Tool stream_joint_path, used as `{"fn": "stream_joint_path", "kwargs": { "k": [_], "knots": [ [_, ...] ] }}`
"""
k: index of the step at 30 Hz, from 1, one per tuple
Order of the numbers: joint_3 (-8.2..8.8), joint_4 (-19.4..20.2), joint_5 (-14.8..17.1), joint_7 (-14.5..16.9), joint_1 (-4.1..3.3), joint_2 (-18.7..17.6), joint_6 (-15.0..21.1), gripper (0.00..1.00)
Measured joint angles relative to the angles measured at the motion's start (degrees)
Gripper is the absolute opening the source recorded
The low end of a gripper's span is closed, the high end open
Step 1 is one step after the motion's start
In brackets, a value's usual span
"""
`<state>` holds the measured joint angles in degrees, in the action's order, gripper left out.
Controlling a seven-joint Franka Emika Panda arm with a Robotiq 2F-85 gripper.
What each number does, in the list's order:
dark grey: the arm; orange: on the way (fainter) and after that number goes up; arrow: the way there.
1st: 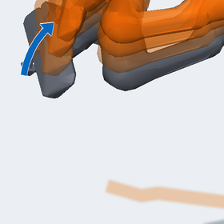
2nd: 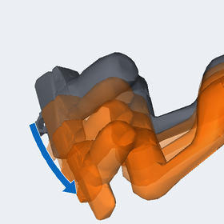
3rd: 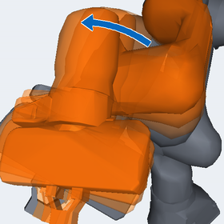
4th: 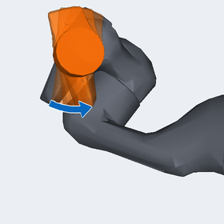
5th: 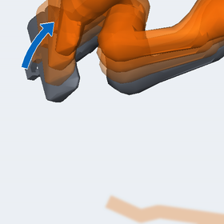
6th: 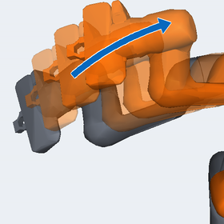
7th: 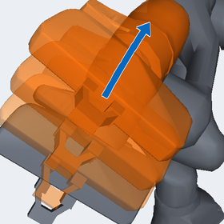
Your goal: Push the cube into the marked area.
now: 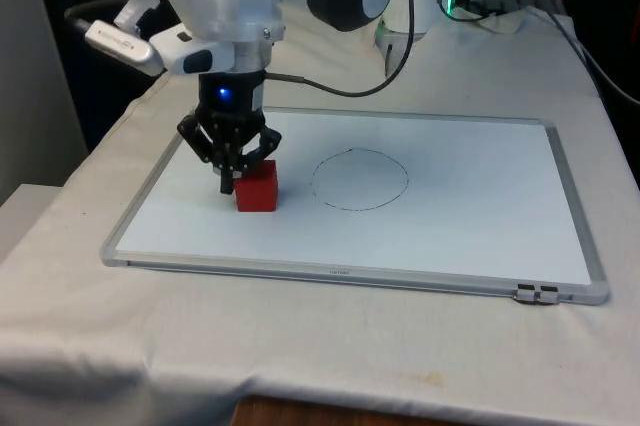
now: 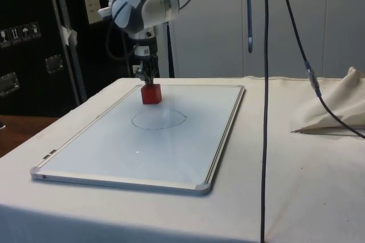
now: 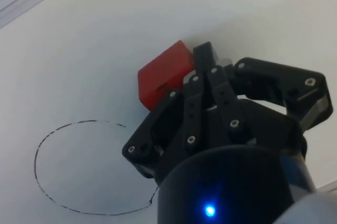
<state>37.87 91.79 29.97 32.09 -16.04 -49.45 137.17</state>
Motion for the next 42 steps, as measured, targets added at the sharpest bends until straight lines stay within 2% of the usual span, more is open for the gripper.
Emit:
{"fn": "stream_joint_path", "kwargs": {
  "k": [3,10,23,25,29,34,39,40,42],
  "knots": [
    [-0.06,0.00,0.00,0.00,-0.69,0.06,-0.17,0.00],
    [-0.11,0.00,0.00,0.46,-1.55,0.29,-0.97,0.00],
    [-1.03,-0.17,0.00,2.35,-1.78,0.69,-1.43,0.00],
    [-1.15,-0.34,0.00,2.64,-1.89,0.69,-1.78,0.00],
    [-1.60,-0.63,-0.17,2.69,-2.58,0.80,-2.01,0.00],
    [-1.66,-0.63,-0.23,3.67,-2.92,0.92,-2.06,0.00],
    [-2.23,-0.52,-1.15,2.86,-4.13,1.43,-2.06,0.00],
    [-2.23,-0.52,-1.15,2.86,-4.13,1.43,-2.06,0.00],
    [-2.46,-0.23,-2.35,1.38,-4.98,1.89,-2.06,0.00]
  ]
}}
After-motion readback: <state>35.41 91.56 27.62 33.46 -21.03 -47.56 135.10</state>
